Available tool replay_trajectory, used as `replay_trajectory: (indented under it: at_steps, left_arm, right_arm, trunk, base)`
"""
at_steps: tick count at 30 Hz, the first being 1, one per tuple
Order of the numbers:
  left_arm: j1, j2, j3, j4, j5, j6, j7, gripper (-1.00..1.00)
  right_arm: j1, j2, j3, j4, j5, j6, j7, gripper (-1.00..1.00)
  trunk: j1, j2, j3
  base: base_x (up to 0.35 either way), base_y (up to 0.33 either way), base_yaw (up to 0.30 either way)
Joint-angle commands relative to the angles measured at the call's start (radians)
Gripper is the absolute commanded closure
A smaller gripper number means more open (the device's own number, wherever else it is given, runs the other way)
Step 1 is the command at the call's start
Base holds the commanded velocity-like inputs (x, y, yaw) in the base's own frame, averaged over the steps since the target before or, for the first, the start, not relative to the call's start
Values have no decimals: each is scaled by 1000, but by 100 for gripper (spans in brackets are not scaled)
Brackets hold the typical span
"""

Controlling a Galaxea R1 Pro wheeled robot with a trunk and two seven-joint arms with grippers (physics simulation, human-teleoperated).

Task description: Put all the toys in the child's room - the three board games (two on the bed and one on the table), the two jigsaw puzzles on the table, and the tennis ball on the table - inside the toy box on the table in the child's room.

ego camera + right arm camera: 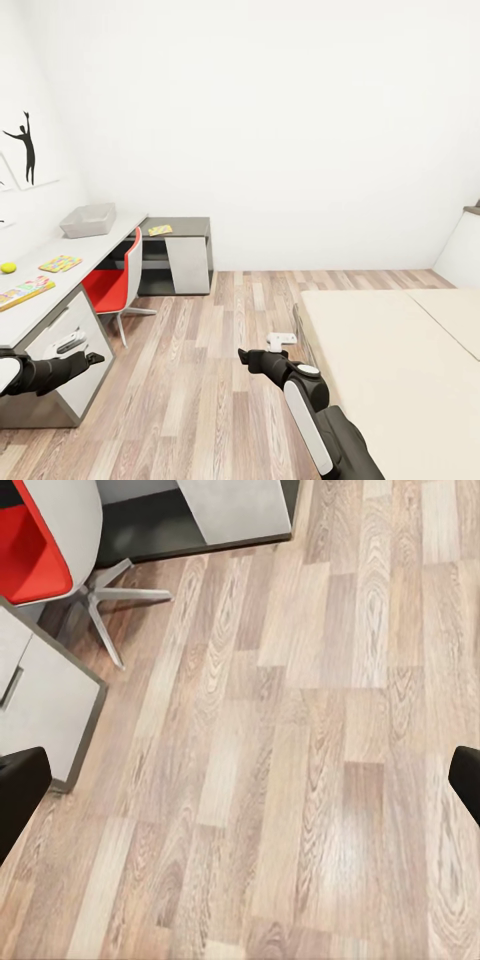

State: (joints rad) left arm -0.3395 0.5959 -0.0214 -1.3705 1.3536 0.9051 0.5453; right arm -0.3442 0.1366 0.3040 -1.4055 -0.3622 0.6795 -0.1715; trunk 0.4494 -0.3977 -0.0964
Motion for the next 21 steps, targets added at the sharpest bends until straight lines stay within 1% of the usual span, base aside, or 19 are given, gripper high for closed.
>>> replay_trajectory:
  at_steps: [1,12,16,21]
  left_arm:
    - [-1,1,-2,-1,10,0,10,-100]
    - [-1,1,-2,-1,10,0,11,-100]
    - [-1,1,-2,-1,10,0,11,-100]
    - [-1,1,-3,-1,10,0,11,-100]
  right_arm:
    - [-1,0,1,-1,-11,3,-9,-100]
    - [-1,0,1,-2,-11,3,-9,-100]
    - [-1,0,1,-3,-11,3,-9,-100]
    - [-1,0,1,-3,-11,3,-9,-100]
  trunk:
    - [1,-2,-2]
    - [1,-2,-2]
    - [1,-2,-2]
    - [1,-2,-2]
  base:
    - [-21,0,0]
    - [-5,-9,0]
    - [0,-190,0]
    - [0,-268,0]
